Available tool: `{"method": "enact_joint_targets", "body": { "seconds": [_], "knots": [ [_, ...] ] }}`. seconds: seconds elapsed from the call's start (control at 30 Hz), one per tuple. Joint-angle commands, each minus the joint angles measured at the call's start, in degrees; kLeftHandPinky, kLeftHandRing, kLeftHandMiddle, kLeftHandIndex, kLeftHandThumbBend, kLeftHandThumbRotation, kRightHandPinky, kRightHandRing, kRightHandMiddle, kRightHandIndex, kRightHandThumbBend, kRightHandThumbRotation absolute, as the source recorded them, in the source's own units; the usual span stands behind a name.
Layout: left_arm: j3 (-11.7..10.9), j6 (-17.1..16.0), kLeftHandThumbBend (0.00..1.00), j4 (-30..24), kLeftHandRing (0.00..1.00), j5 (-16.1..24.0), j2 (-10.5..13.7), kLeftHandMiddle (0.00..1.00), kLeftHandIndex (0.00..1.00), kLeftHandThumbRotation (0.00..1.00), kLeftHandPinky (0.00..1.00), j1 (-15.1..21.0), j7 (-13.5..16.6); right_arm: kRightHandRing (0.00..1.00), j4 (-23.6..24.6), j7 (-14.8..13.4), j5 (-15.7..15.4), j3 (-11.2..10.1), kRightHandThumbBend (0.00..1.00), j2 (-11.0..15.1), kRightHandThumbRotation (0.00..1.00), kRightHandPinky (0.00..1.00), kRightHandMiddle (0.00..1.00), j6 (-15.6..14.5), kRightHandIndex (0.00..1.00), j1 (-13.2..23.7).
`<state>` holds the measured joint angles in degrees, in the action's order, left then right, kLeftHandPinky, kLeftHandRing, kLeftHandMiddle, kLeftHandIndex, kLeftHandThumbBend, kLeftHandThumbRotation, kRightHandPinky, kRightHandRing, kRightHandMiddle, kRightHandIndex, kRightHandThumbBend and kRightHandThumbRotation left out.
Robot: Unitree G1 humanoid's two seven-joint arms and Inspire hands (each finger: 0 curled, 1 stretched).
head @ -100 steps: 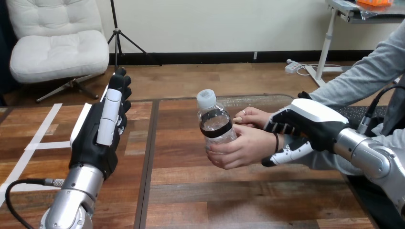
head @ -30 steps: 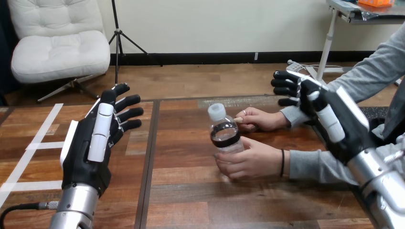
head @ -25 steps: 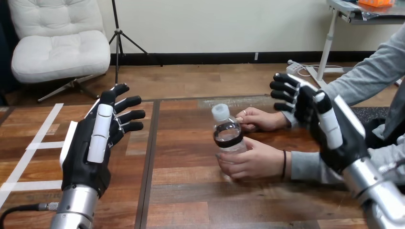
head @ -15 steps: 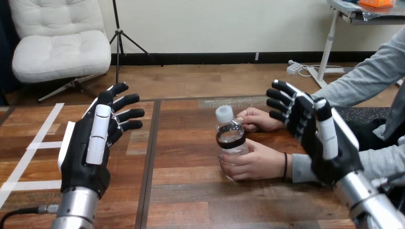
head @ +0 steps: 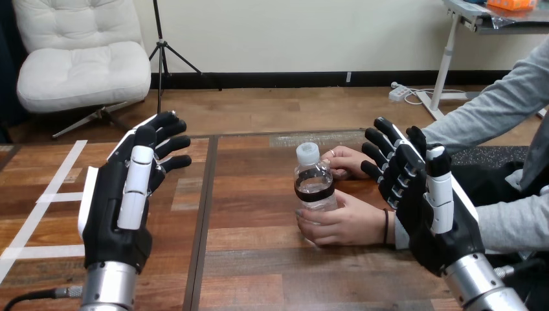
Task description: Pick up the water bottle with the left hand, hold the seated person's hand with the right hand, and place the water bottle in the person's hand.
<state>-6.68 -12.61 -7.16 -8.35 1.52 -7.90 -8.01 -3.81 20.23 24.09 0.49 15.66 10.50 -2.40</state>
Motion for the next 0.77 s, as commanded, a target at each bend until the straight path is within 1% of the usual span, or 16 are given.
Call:
{"method": "enact_joint_targets", "body": {
  "seconds": [0.0, 0.1, 0.2, 0.37, 0.47, 0.63, 0.73],
  "knots": [
    [2.3, -4.4, 0.64, -2.5, 0.78, 1.6, -1.4, 0.80, 0.78, 0.90, 0.74, 0.7, 0.5, 1.00, 12.2, -1.9, 2.2, -1.0, 0.94, -2.7, 1.00, 1.00, 1.00, -1.7, 1.00, 0.9],
    [2.6, -4.5, 0.64, -2.8, 0.80, 2.0, -1.6, 0.82, 0.80, 0.92, 0.78, 0.4, 0.8, 1.00, 13.2, -1.6, 2.6, -0.9, 0.94, -3.1, 1.00, 1.00, 1.00, -2.3, 1.00, 0.2],
    [3.0, -4.6, 0.64, -3.3, 0.81, 2.3, -1.7, 0.82, 0.80, 0.92, 0.80, 0.1, 1.1, 1.00, 14.1, -1.4, 2.9, -0.8, 0.94, -3.7, 1.00, 1.00, 1.00, -2.8, 1.00, -0.7],
    [3.4, -4.6, 0.62, -3.8, 0.83, 2.7, -1.6, 0.84, 0.82, 0.94, 0.83, -0.2, 1.2, 1.00, 15.3, -1.2, 3.1, -0.6, 0.93, -4.7, 1.00, 1.00, 1.00, -3.7, 1.00, -2.0],
    [3.5, -4.4, 0.61, -4.0, 0.83, 2.6, -1.6, 0.84, 0.83, 0.94, 0.85, -0.3, 1.2, 1.00, 15.6, -0.7, 3.4, -0.5, 0.92, -5.3, 1.00, 1.00, 1.00, -3.8, 1.00, -2.9],
    [3.8, -4.5, 0.62, -3.8, 0.84, 2.5, -1.7, 0.85, 0.84, 0.94, 0.87, -0.4, 1.1, 1.00, 16.0, -0.3, 3.2, -0.2, 0.91, -6.4, 1.00, 1.00, 1.00, -3.6, 1.00, -4.4],
    [4.0, -4.7, 0.63, -3.8, 0.84, 2.3, -1.7, 0.85, 0.84, 0.92, 0.85, -0.5, 1.1, 1.00, 16.6, -0.2, 3.3, 0.0, 0.91, -7.1, 1.00, 1.00, 1.00, -3.6, 1.00, -5.3]
  ]
}}
